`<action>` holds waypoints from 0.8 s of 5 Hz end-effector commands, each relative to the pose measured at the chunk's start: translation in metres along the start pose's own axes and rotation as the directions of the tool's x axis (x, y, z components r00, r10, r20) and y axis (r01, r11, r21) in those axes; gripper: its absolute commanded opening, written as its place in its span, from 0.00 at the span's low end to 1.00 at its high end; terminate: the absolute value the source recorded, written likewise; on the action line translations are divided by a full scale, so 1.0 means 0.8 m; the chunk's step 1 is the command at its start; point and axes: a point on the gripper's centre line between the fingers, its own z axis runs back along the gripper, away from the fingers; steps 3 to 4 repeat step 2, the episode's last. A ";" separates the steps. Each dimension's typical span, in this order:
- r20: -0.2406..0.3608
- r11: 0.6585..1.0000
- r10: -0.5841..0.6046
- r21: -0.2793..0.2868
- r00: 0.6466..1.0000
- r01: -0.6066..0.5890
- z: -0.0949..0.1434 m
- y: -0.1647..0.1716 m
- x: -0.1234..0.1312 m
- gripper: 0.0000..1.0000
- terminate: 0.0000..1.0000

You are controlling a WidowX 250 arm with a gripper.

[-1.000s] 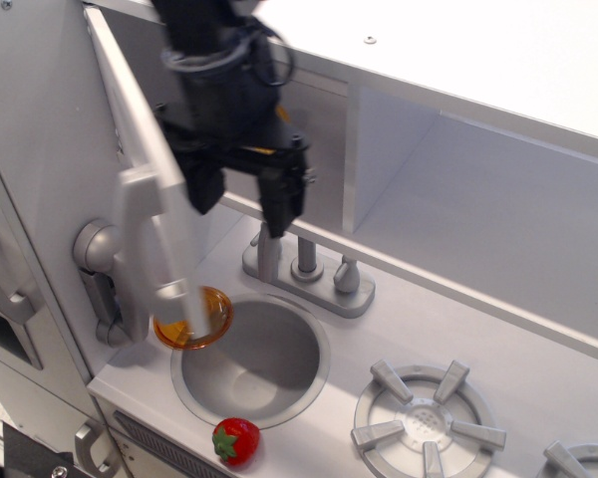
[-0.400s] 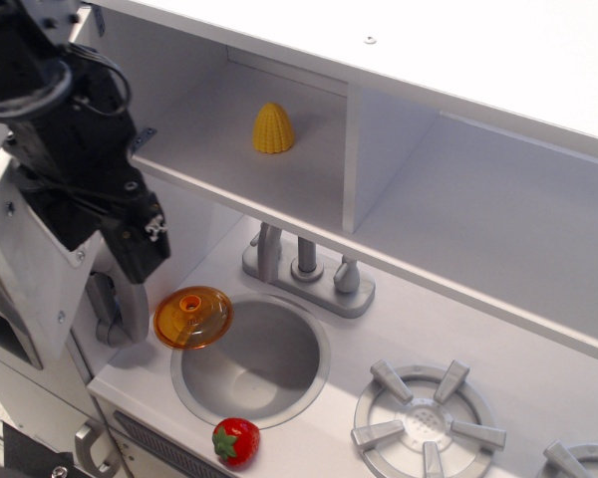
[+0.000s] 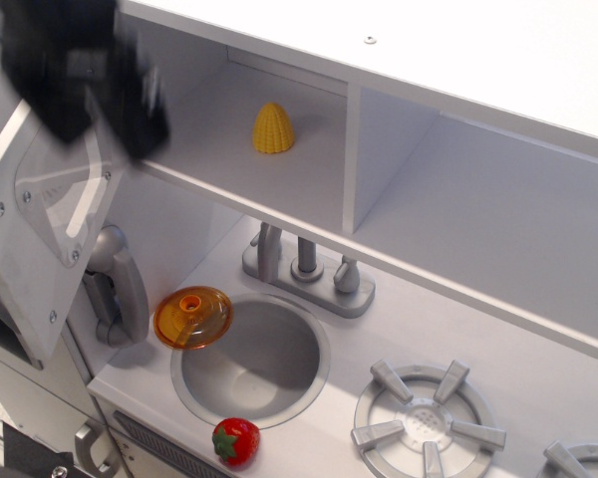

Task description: Open microwave

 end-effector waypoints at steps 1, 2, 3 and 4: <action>0.024 1.000 -0.003 0.011 1.000 0.003 0.025 0.006 0.006 1.00 0.00; 0.024 1.000 -0.003 0.011 1.000 0.003 0.025 0.006 0.006 1.00 1.00; 0.024 1.000 -0.003 0.011 1.000 0.003 0.025 0.006 0.006 1.00 1.00; 0.024 1.000 -0.003 0.011 1.000 0.003 0.025 0.006 0.006 1.00 1.00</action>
